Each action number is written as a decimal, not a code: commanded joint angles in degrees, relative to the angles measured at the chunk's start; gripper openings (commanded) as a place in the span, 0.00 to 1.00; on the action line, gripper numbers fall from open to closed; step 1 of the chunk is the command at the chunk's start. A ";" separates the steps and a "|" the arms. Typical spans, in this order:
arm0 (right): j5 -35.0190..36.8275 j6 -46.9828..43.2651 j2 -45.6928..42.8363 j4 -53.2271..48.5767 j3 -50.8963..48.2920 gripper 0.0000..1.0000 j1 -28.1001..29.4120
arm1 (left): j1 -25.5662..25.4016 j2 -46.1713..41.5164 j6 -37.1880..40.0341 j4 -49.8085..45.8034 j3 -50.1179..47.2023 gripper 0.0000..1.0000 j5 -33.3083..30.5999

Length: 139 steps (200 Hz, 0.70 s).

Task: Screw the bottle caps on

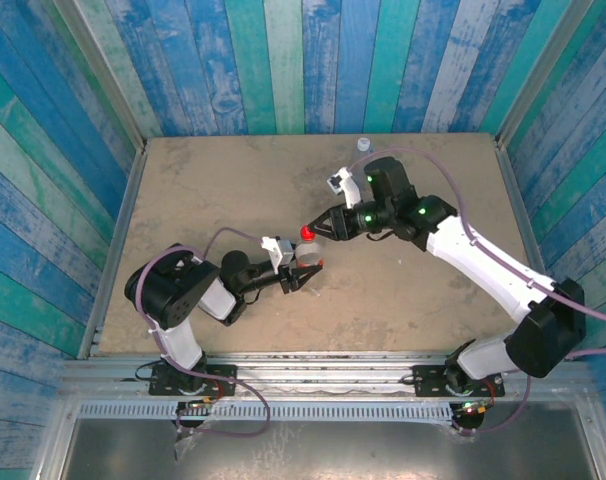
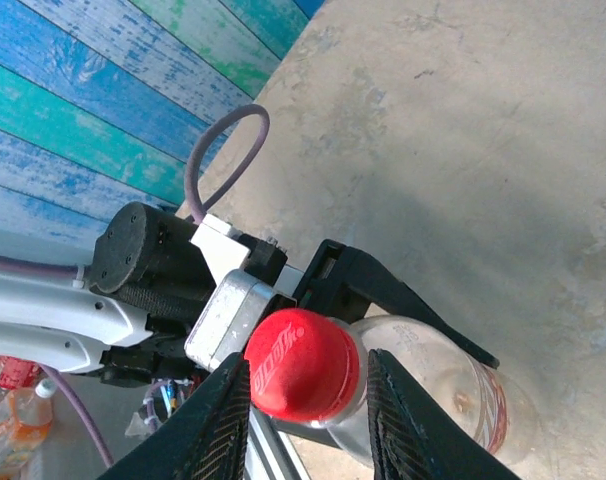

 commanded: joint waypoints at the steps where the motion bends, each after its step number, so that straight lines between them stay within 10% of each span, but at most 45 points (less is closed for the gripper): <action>1: -3.11 -1.17 1.60 -0.73 1.95 0.31 -0.10 | 0.35 1.91 0.62 -6.16 -0.57 0.60 -0.93; 139: -1.66 4.24 -7.58 2.67 -8.91 0.25 5.51 | 0.37 1.40 0.61 -6.60 -0.72 0.60 -1.41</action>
